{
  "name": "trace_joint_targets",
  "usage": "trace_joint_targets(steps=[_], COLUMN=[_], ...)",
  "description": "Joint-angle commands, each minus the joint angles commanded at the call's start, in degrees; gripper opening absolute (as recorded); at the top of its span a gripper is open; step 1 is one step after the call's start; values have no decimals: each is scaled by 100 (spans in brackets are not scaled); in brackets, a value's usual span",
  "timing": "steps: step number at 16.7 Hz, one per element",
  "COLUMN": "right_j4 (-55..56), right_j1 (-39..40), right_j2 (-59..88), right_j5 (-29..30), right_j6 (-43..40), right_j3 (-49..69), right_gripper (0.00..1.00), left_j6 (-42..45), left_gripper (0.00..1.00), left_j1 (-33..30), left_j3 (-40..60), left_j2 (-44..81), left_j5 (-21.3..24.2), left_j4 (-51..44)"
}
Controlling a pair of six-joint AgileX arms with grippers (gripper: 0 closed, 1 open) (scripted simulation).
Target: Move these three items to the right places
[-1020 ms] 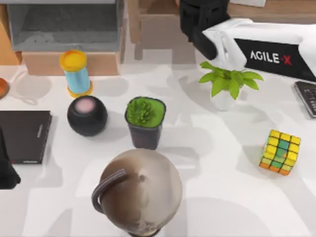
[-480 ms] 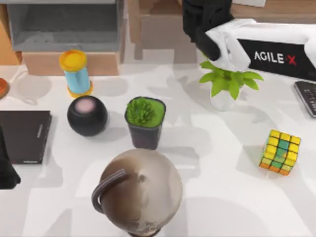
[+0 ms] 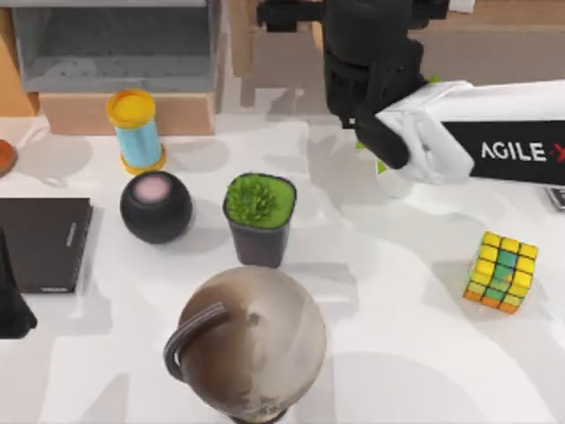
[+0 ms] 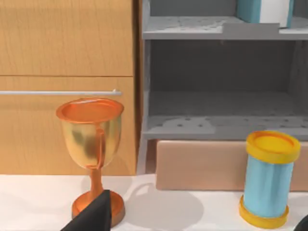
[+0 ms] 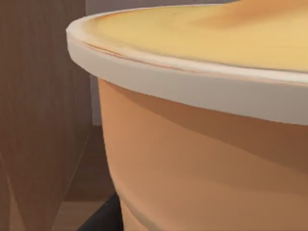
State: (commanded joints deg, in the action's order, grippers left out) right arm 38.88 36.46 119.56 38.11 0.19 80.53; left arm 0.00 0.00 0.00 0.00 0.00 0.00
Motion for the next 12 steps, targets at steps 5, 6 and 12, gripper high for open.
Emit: trace_joint_targets(steps=[5,6,12], right_j4=[14,22,1173], right_j1=[-25,-28,-866], right_j2=[-21,-28,-814], right_j5=[29,20,-1253], right_j6=[17,18,18], right_j3=[-46,-54,-1283], right_gripper=[0,0,0], left_j6=[0,0,0], left_gripper=[100,100,100], left_j1=[0,0,0], left_j3=[0,0,0], left_j2=[0,0,0], left_j5=[0,0,0], left_j4=[0,0,0])
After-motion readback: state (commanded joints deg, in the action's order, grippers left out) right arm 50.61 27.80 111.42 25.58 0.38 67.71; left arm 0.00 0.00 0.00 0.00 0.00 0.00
